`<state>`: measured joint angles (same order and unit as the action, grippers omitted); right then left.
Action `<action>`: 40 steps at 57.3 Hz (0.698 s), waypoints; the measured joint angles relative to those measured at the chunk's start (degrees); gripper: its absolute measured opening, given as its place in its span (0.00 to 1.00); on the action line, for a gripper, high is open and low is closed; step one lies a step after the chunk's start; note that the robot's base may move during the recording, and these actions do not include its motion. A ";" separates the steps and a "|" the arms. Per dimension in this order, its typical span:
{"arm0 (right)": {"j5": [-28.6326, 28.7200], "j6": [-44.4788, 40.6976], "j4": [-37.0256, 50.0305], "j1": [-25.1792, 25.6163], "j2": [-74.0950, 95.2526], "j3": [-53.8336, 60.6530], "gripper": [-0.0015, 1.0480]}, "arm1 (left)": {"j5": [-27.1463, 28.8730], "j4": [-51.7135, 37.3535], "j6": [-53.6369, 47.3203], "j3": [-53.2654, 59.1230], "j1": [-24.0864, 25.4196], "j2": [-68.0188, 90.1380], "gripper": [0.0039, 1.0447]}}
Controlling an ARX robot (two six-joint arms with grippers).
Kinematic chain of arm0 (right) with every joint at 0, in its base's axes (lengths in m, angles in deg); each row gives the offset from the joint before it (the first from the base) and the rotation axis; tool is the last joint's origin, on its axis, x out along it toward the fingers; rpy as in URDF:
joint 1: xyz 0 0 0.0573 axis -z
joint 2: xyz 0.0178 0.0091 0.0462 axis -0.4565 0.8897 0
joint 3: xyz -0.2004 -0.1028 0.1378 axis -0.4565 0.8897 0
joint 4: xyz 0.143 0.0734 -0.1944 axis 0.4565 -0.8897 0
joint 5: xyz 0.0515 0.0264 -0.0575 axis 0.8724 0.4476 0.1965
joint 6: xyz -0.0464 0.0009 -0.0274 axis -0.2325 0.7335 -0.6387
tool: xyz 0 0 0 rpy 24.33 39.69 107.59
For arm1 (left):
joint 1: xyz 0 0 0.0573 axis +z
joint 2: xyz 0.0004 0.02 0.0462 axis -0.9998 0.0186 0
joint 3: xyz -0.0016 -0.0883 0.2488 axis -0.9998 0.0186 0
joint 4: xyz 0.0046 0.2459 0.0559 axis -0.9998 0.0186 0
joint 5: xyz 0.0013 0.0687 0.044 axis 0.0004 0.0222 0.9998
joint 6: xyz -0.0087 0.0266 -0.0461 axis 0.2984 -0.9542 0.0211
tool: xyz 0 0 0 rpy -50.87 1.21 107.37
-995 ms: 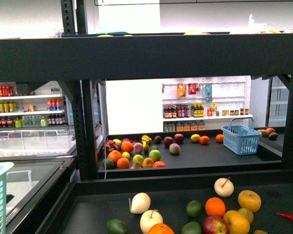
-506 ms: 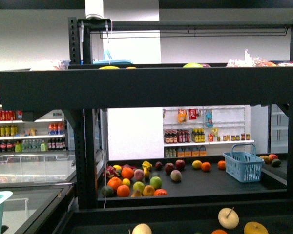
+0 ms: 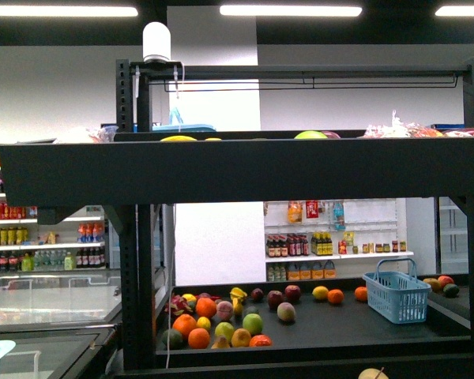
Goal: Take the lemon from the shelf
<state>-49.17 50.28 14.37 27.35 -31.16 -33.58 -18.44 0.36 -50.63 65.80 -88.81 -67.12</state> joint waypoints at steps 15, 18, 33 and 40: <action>0.00 0.00 0.00 0.00 0.00 0.00 0.93 | 0.00 -0.39 0.00 2.84 0.00 -2.75 0.02; 0.04 0.00 0.00 0.00 0.00 0.00 0.93 | 0.00 -0.37 -0.02 2.95 0.00 -2.82 0.02; 0.00 0.00 0.00 0.00 0.00 0.00 0.93 | 0.00 -0.37 0.00 2.95 0.00 -3.04 0.31; 0.00 0.00 0.00 0.00 0.00 0.00 0.93 | 0.00 -0.37 -0.02 2.95 0.00 -3.04 0.51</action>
<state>-49.17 50.28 14.37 27.35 -31.16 -33.58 -18.44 -0.01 -50.65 68.75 -88.81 -70.16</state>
